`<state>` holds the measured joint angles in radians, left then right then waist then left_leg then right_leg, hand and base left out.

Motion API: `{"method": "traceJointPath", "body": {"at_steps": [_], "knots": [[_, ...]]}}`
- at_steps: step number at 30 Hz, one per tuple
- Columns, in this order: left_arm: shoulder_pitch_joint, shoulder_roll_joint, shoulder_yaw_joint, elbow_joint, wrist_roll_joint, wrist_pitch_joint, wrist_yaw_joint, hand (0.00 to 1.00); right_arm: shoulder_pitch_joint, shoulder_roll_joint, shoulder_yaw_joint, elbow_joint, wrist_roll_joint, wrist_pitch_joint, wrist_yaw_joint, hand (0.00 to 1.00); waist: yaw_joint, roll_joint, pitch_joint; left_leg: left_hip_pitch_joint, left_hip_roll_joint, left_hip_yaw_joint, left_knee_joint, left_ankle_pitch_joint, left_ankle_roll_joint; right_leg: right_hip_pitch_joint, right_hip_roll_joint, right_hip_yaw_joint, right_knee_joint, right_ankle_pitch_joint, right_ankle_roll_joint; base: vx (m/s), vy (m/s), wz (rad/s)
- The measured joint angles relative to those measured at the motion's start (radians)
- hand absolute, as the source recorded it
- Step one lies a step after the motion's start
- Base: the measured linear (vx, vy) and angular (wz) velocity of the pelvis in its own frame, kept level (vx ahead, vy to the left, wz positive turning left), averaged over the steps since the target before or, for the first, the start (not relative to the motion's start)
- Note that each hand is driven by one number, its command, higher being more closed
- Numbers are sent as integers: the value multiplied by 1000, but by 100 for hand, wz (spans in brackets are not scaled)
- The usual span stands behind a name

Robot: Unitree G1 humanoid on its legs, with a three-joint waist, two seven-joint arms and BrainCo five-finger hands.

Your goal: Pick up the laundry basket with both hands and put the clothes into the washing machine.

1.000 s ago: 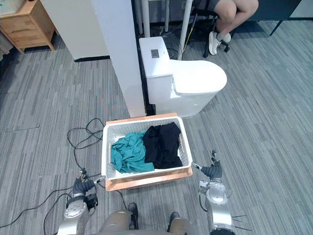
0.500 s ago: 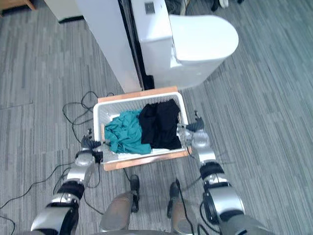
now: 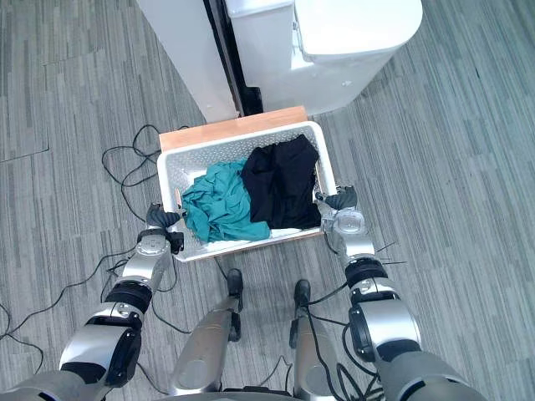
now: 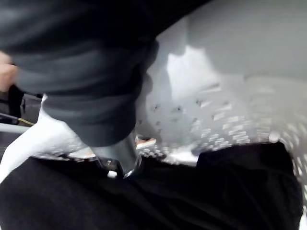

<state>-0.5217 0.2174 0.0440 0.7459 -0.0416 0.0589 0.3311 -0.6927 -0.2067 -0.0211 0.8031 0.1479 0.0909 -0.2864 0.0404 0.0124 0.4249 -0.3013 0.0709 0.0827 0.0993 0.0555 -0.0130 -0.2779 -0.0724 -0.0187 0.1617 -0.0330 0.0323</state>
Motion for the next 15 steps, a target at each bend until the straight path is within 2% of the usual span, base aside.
{"method": "traceJointPath", "body": {"at_steps": [6,11,13,15], "knots": [[196,-49,-5,-311,-29,-1,5,100,211,2,-11,-301,-6,-1,-21,100,-7,0,4,34,-5,-25,-52,-1,0,7,7,25,-35,34,12,-75,3,-13],[418,-89,-25,-573,-28,-23,-9,100,424,27,-35,-611,-86,-3,-12,100,-24,-4,-1,97,-4,-1,-74,-10,1,50,19,58,-47,36,18,-20,-6,-17],[531,-130,-36,-677,-27,-25,-49,100,546,61,-62,-736,-126,-4,8,100,-28,-6,-51,118,-2,22,-97,-11,3,55,22,75,-61,40,27,46,-12,-34],[591,-142,-44,-723,-26,-25,-75,100,613,80,-72,-802,-148,-6,18,100,-30,-11,-71,150,0,50,-99,-17,12,73,26,98,-62,40,27,81,-6,-46]]}}
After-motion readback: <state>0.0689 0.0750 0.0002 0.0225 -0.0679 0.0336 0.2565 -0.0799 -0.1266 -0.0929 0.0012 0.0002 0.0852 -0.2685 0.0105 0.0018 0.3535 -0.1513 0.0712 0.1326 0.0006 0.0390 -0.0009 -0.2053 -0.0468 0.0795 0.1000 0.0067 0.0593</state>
